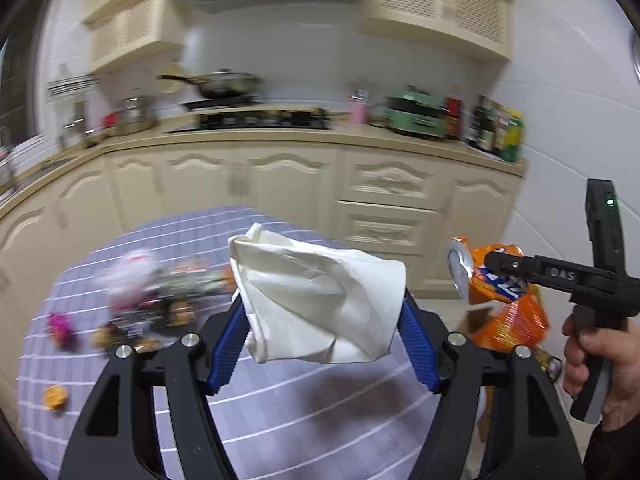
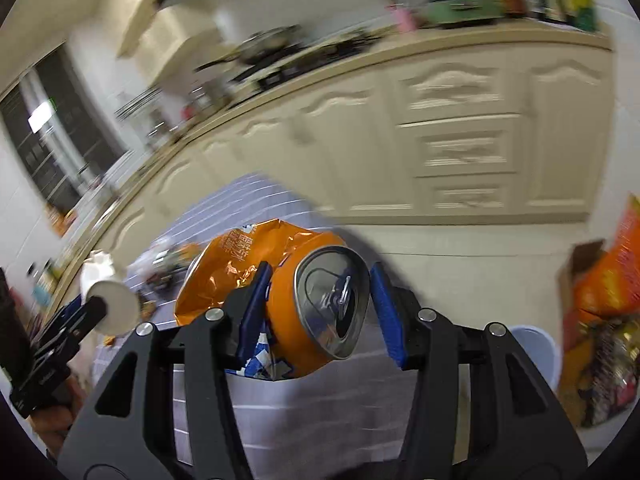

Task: Collect trash
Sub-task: 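Carry the cup and can to the blue bin and open both tools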

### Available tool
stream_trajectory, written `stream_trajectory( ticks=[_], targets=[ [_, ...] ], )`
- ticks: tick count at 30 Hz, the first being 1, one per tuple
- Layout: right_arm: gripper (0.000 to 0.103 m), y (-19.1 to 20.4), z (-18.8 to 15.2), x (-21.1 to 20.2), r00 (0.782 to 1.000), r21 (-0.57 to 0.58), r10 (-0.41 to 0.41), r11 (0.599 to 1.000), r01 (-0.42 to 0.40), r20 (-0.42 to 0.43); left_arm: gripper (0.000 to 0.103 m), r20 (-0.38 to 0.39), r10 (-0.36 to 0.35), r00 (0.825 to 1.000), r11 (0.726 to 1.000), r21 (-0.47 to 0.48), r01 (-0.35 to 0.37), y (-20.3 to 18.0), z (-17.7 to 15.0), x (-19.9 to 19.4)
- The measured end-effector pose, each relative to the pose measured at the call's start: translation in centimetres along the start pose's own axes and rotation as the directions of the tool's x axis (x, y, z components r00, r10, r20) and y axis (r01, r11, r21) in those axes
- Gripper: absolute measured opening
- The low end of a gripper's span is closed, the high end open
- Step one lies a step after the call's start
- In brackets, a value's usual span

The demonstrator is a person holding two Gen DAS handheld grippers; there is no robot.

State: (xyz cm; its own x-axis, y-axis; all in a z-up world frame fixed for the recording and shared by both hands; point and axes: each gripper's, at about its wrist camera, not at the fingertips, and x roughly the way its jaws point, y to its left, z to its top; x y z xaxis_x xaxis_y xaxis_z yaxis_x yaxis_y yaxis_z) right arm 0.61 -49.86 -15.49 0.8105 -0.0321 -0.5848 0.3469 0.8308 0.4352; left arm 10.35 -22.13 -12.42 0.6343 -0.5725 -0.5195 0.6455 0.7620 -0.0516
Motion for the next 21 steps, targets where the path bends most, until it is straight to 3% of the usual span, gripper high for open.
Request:
stream_trajectory(
  ticks=[5, 9, 16, 21],
  targets=[
    [0.049, -8.7, -0.7, -2.1, 0.991, 0.124, -0.13, 0.984, 0.129, 0.006, 0.068, -0.062, -0.131, 0.989, 0.987, 0.081, 0.136, -8.0, -0.3, 4.2],
    [0.049, -14.6, -2.3, -2.7, 0.975, 0.2, -0.218, 0.955, 0.22, -0.031, 0.068, -0.143, -0.213, 0.967, 0.96, 0.153, 0.234, -14.3, -1.5, 7.6],
    [0.049, -22.1, -6.0, -0.2, 0.941, 0.281, -0.299, 0.9, 0.333, -0.158, 0.068, -0.321, -0.284, 0.904, 0.905, 0.221, 0.363, -22.7, -5.7, 14.2],
    [0.05, -25.4, -7.7, 1.6, 0.928, 0.333, -0.305, 0.87, 0.363, -0.214, 0.069, -0.459, -0.283, 0.842, 0.876, 0.233, 0.422, -26.9, -9.5, 19.4]
  ],
)
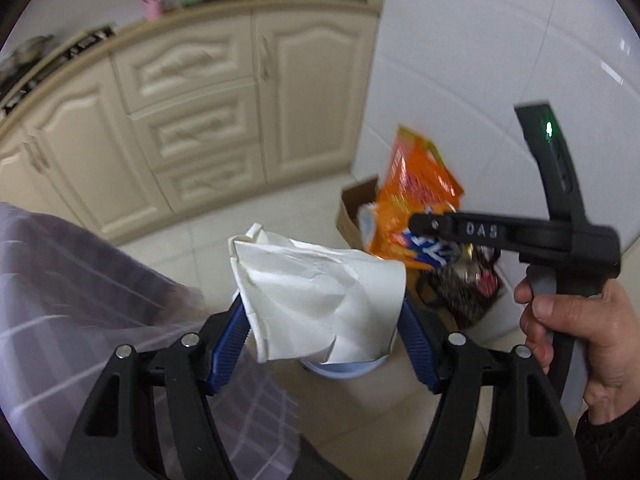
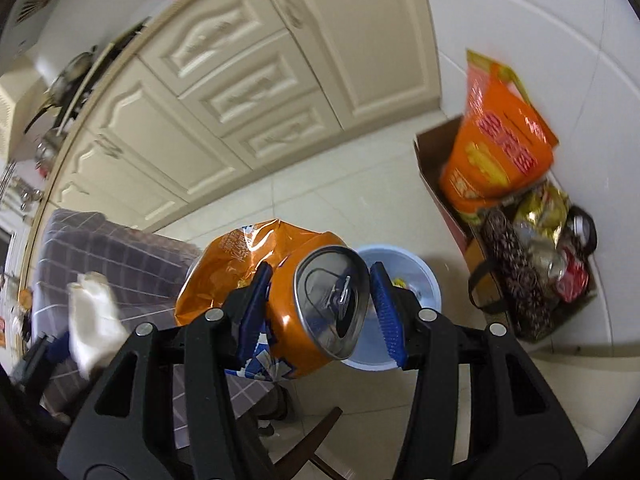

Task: Collect trash
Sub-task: 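Carry the cup and can to the blue bin and open both tools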

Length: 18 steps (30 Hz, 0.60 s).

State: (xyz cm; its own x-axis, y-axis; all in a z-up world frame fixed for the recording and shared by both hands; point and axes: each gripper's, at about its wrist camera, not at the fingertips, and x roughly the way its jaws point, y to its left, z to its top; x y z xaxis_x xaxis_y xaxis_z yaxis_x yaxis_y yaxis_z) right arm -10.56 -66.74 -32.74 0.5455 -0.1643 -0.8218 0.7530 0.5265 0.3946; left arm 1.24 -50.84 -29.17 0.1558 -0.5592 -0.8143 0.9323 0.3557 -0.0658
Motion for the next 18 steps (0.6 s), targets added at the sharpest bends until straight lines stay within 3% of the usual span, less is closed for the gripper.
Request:
stream_trajectory(
  ticks=[7, 9, 11, 13, 18],
  targets=[
    [0.052, -2.5, 0.4, 4.3, 0.997, 0.075, -0.007, 0.997, 0.013, -0.075, 0.071, -0.146, -0.022, 0.989, 0.999, 0.046, 0.029, -1.3, -0.2, 7.8],
    [0.068, -3.1, 0.7, 5.2, 0.997, 0.096, 0.009, 0.995, -0.001, -0.083, 0.074, -0.167, -0.022, 0.986, 0.998, 0.056, 0.032, -1.4, 0.1, 9.1],
    [0.077, -3.5, 0.8, 5.4, 0.997, 0.111, 0.012, 0.994, -0.004, -0.074, 0.082, -0.176, 0.005, 0.984, 0.998, 0.059, 0.006, -1.2, 0.4, 10.1],
    [0.081, -3.6, 0.7, 5.1, 0.998, 0.121, 0.011, 0.993, -0.004, -0.063, 0.089, -0.165, 0.02, 0.986, 0.999, 0.045, -0.013, -0.8, 0.6, 10.2],
    [0.095, -3.3, 0.4, 4.1, 0.999, 0.113, 0.002, 0.994, 0.002, -0.039, 0.09, -0.139, 0.049, 0.989, 0.999, 0.021, -0.046, 0.0, 0.8, 9.2]
  ],
)
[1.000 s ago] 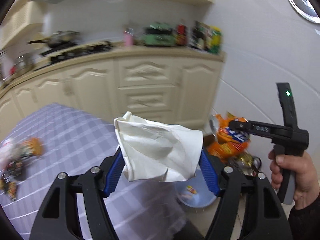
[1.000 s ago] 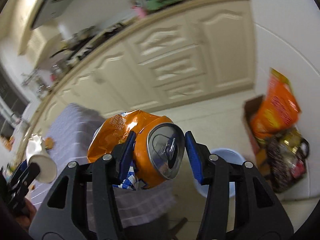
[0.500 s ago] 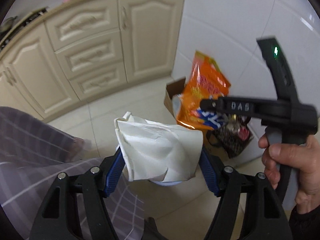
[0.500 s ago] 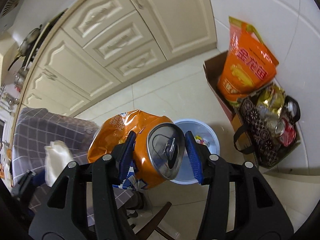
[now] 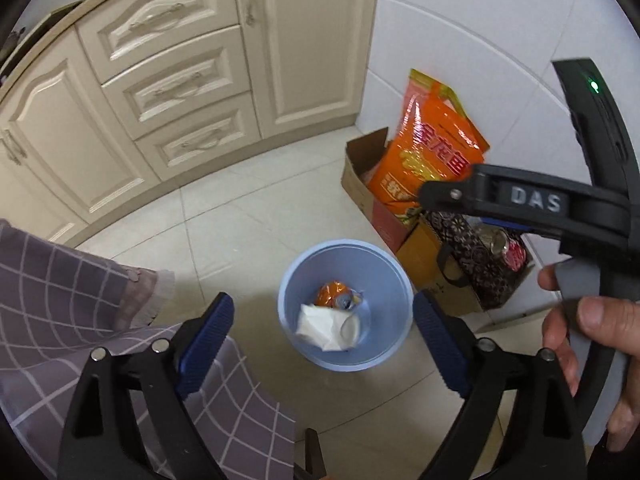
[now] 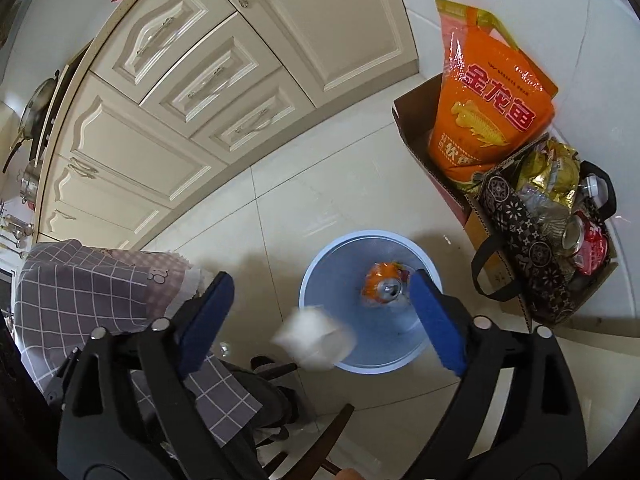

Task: Collect trash
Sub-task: 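Carry the cup and can to the blue bin and open both tools, then return both tools from the bin to the table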

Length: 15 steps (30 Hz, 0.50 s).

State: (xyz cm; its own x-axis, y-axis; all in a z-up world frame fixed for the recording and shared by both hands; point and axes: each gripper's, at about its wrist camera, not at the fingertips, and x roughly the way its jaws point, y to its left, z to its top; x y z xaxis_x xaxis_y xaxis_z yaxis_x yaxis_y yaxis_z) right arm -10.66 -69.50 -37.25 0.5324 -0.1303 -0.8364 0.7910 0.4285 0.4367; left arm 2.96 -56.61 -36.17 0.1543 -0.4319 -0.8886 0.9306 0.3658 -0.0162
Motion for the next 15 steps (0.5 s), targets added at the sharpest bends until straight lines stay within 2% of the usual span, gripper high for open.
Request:
stream_trajectory(
  ticks=[7, 15],
  targets=[
    [0.097, 1.3, -0.3, -1.9, 0.999, -0.017, 0.002, 1.0, -0.001, 0.044, 0.092, 0.058, 0.043, 0.997, 0.999, -0.033, -0.041, 1.3, -0.3, -3.0],
    [0.097, 4.6, -0.1, -5.4, 0.993, -0.061, 0.023, 0.998, -0.016, 0.117, 0.093, 0.166, 0.064, 0.984, 0.996, -0.065, -0.054, 2.5, -0.1, -8.8]
  ],
)
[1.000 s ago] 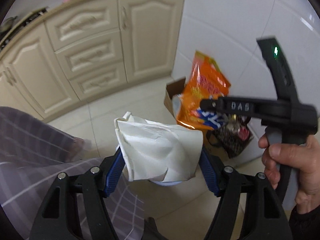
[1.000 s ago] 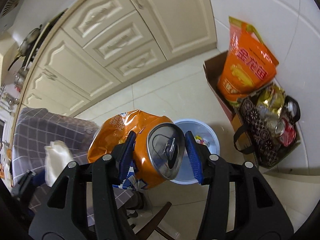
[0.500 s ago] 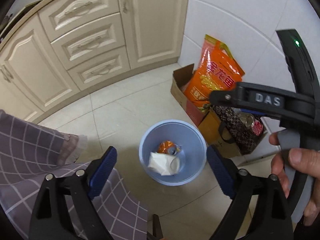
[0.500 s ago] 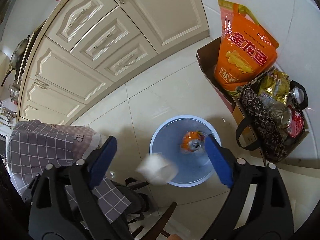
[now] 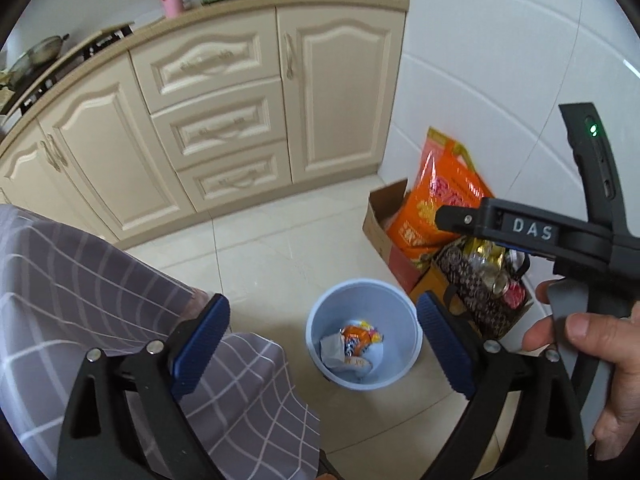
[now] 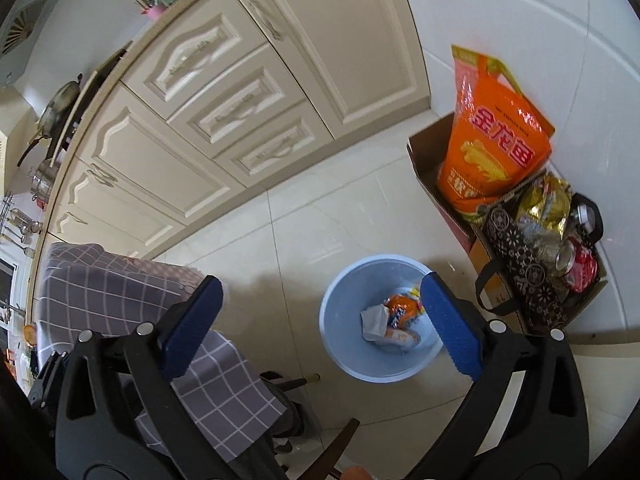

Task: Collect trash
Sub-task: 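Return both tools from the bin to the table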

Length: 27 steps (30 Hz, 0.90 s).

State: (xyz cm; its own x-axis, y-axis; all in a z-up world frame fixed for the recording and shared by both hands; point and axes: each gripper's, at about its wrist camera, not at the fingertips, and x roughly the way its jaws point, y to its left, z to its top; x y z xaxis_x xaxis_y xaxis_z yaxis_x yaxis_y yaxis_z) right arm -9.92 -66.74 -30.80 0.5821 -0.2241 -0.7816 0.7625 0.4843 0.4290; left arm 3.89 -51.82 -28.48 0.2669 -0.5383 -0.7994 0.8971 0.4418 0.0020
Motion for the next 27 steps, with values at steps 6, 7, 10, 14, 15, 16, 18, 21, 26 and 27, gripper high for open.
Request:
stream_trajectory(
  ticks=[6, 7, 10, 14, 15, 16, 18, 21, 26, 27],
  targets=[
    [0.097, 3.6, 0.6, -3.5, 0.997, -0.059, 0.027, 0.998, -0.023, 0.072, 0.093, 0.091, 0.007, 0.996, 0.999, -0.038, -0.004, 1.7, 0.7, -5.0],
    [0.097, 4.3, 0.7, -4.2, 0.996, -0.073, 0.033, 0.997, -0.027, 0.085, 0.093, 0.104, 0.01, 0.995, 0.999, -0.047, -0.005, 1.9, 0.8, -5.8],
    [0.097, 6.7, 0.9, -6.2, 0.991, -0.116, 0.061, 0.992, -0.047, 0.121, 0.094, 0.155, 0.024, 0.988, 0.997, -0.077, -0.012, 3.2, 1.1, -8.8],
    [0.097, 10.3, 0.8, -9.0, 0.98, -0.183, 0.115, 0.98, -0.084, 0.164, 0.094, 0.211, 0.054, 0.976, 0.994, -0.108, -0.032, 4.8, 0.9, -12.2],
    [0.097, 11.2, 0.6, -9.5, 0.977, -0.198, 0.125, 0.976, -0.09, 0.173, 0.094, 0.225, 0.067, 0.972, 0.993, -0.115, -0.042, 5.3, 0.9, -13.0],
    [0.097, 12.4, 0.4, -10.2, 0.973, -0.223, 0.141, 0.97, -0.099, 0.181, 0.095, 0.241, 0.087, 0.967, 0.991, -0.124, -0.058, 5.8, 0.8, -14.1],
    [0.097, 14.0, 0.0, -11.0, 0.968, -0.258, 0.164, 0.96, -0.113, 0.189, 0.095, 0.261, 0.115, 0.959, 0.987, -0.139, -0.08, 6.8, 0.4, -15.6],
    [0.097, 16.9, -0.9, -12.4, 0.957, -0.317, 0.209, 0.938, -0.139, 0.199, 0.096, 0.285, 0.16, 0.945, 0.979, -0.169, -0.115, 8.4, -0.2, -17.9],
    [0.097, 21.4, -2.7, -14.1, 0.939, -0.404, 0.277, 0.897, -0.178, 0.201, 0.096, 0.317, 0.249, 0.915, 0.952, -0.256, -0.17, 11.8, -2.0, -21.8],
    [0.097, 22.2, -3.0, -14.3, 0.936, -0.418, 0.289, 0.889, -0.185, 0.2, 0.096, 0.325, 0.264, 0.908, 0.946, -0.272, -0.177, 12.5, -2.5, -22.7]
  ],
)
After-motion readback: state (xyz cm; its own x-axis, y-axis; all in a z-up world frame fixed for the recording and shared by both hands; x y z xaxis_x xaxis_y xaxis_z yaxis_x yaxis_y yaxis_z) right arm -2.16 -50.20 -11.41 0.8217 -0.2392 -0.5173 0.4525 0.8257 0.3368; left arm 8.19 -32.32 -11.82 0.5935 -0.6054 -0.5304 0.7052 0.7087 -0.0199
